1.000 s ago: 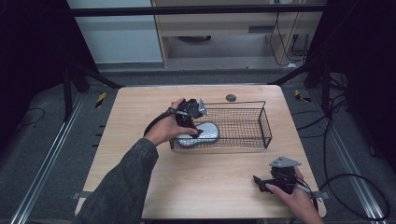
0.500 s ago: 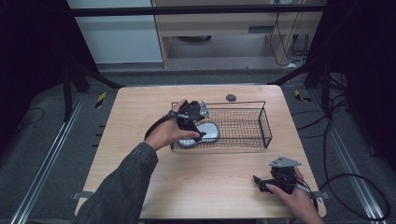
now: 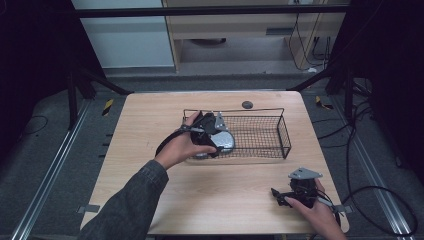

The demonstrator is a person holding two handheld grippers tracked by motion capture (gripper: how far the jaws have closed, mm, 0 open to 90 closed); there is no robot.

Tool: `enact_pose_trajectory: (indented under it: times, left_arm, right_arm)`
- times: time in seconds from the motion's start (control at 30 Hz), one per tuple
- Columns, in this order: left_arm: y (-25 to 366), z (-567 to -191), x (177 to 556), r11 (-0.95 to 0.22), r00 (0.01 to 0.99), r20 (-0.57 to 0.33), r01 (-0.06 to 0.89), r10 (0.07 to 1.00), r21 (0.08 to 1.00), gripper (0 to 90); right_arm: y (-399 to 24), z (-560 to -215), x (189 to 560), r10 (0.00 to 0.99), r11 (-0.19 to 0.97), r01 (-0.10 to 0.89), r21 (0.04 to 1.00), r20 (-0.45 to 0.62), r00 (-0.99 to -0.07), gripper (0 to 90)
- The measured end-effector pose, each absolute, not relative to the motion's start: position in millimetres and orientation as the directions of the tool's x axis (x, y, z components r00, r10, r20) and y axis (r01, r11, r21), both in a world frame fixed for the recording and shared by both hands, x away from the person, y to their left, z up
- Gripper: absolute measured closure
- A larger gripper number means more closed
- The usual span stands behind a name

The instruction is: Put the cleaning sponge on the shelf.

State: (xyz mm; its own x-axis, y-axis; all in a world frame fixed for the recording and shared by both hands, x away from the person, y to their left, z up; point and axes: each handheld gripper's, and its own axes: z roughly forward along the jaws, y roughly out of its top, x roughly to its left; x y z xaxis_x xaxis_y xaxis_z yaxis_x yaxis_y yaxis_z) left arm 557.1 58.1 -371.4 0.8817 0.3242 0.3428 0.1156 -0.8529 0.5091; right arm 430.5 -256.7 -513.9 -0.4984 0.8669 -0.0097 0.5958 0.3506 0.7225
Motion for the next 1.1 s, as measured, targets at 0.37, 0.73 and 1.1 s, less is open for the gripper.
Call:
enact_pose_trajectory:
  times: [0.37,0.73,1.1]
  left_arm:
    - [59,-373,539,-0.809,0.878,0.310,0.136,0.366,0.572,4.0]
    - [70,-380,517,-0.758,0.857,0.302,0.145,0.418,0.636,3.9]
    - [99,-382,500,-0.708,0.832,0.272,0.189,0.484,0.680,3.4]
  right_arm:
    - [-257,-514,431,0.867,0.350,0.596,0.722,-0.009,-0.498,0.3]
    - [-257,-514,431,0.867,0.350,0.596,0.722,-0.010,-0.498,0.3]
    - [-257,-514,430,0.867,0.350,0.596,0.723,-0.009,-0.498,0.3]
